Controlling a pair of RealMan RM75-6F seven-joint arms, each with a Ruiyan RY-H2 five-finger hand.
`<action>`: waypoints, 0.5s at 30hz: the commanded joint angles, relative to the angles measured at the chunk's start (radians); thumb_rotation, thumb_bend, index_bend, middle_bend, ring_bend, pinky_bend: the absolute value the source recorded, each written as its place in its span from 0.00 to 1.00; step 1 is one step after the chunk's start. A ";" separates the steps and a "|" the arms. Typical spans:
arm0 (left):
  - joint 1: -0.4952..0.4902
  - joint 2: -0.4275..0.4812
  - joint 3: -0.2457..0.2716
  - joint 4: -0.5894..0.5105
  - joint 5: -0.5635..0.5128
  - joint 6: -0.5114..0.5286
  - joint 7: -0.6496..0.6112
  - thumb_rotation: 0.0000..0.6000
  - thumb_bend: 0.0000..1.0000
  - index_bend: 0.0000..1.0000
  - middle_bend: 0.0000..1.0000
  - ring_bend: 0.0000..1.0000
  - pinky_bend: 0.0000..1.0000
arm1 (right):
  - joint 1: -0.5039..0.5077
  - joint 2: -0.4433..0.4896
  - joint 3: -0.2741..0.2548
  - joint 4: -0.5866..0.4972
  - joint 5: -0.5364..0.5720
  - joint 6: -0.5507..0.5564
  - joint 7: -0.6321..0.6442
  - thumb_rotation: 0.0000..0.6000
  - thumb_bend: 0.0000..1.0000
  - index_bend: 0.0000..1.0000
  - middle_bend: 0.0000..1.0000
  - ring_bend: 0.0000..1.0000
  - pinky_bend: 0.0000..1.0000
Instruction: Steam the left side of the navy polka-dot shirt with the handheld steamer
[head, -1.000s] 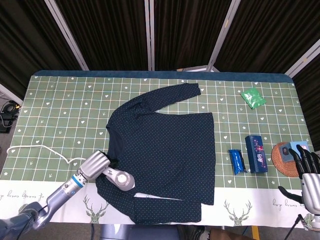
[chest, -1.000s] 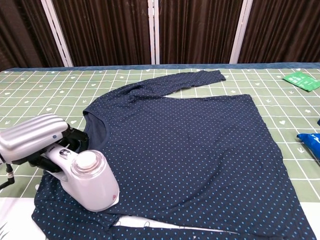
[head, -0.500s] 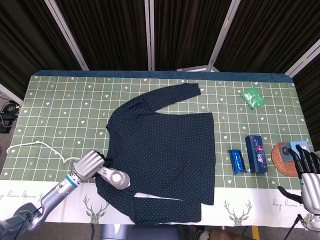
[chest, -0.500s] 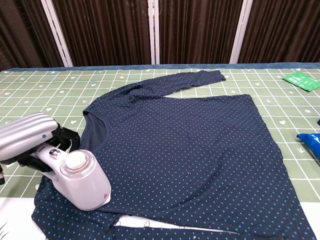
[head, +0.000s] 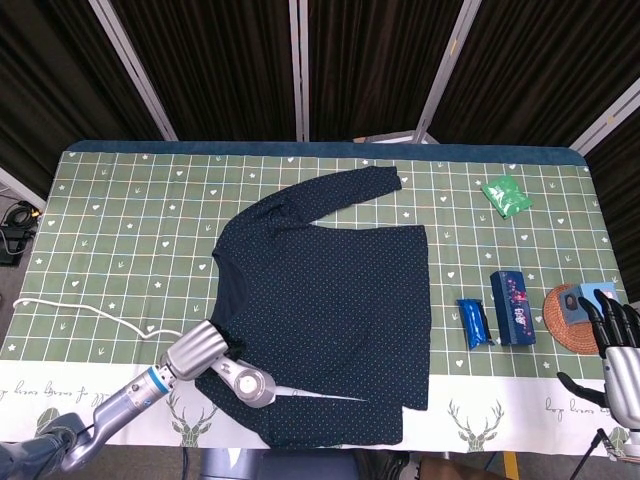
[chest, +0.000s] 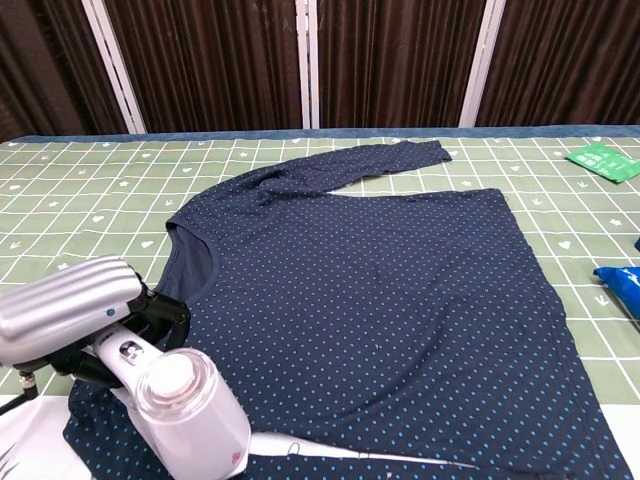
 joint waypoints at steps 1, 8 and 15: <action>-0.004 0.003 0.000 -0.019 0.008 0.007 0.006 1.00 0.52 0.97 0.88 0.79 1.00 | 0.000 0.000 0.000 0.000 0.000 0.000 0.001 1.00 0.00 0.00 0.00 0.00 0.00; -0.013 0.026 -0.040 -0.050 -0.019 0.017 0.009 1.00 0.52 0.97 0.88 0.79 1.00 | 0.000 0.001 0.000 0.000 -0.002 0.001 0.003 1.00 0.00 0.00 0.00 0.00 0.00; -0.020 0.057 -0.134 0.001 -0.133 -0.030 -0.007 1.00 0.52 0.97 0.88 0.79 1.00 | -0.001 0.000 -0.002 -0.001 -0.005 0.002 -0.001 1.00 0.00 0.00 0.00 0.00 0.00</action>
